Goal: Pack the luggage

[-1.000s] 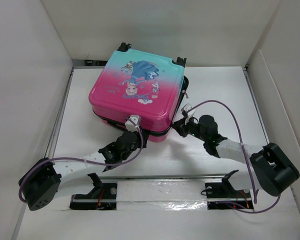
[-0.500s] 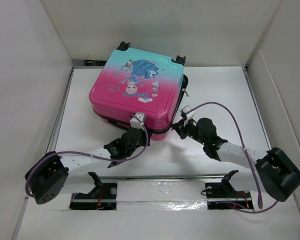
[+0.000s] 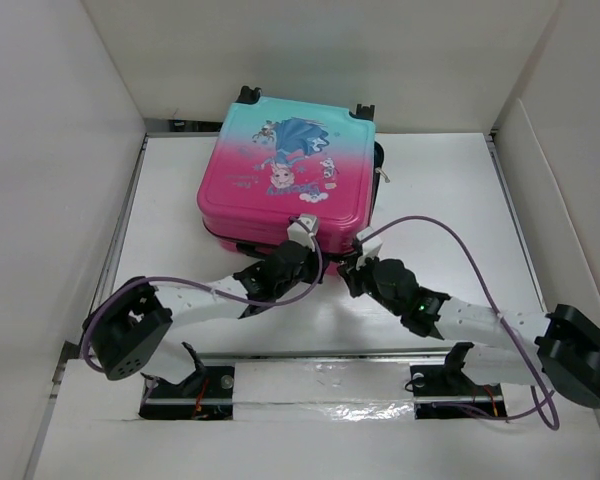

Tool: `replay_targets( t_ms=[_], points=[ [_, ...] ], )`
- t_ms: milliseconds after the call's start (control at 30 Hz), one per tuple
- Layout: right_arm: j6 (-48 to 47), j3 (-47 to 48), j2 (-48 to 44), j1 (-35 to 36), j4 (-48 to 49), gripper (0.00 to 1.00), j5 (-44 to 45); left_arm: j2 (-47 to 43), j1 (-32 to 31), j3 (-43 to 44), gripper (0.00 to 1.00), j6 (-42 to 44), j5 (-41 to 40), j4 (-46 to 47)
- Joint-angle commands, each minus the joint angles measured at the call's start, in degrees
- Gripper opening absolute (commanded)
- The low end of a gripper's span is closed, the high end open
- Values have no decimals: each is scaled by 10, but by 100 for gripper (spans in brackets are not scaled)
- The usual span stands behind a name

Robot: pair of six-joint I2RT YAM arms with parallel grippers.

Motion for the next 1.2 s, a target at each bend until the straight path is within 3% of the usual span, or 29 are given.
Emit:
replay_targets(
  t_ms=[0,133,167,267,433,533,600,700,833,933,967,1100,1167],
  points=[
    [96,26,33,64,90,0,-34,43,15,67,7,-23,-13,134],
    [108,18,55,50,163,0,5,17,31,48,24,-37,-9,87],
    [112,15,50,44,155,0,10,-4,36,26,37,-41,-16,85],
    [119,-16,20,4,144,0,-3,-117,65,-40,55,-48,-11,25],
    [105,-31,0,-41,125,0,-54,-319,82,-65,57,-51,-49,-165],
    [98,-30,3,-53,122,0,-77,-393,113,-63,47,-87,-128,-216],
    [98,-32,5,-59,123,0,-78,-423,182,-71,40,-125,-170,-209],
    [92,-36,-9,-73,116,0,-83,-439,302,-88,38,-164,-149,-157],
    [74,-35,-30,-96,83,0,-98,-396,474,-90,38,-242,-52,-80],
    [64,-35,-42,-102,73,0,-109,-305,594,-96,38,-292,96,3],
    [61,-35,-44,-103,73,0,-109,-305,611,-88,38,-303,130,11],
    [55,-32,-45,-103,68,0,-109,-126,632,-29,35,-304,201,26],
    [54,-31,-41,-103,64,0,-132,-80,632,-23,32,-314,232,84]
  ],
)
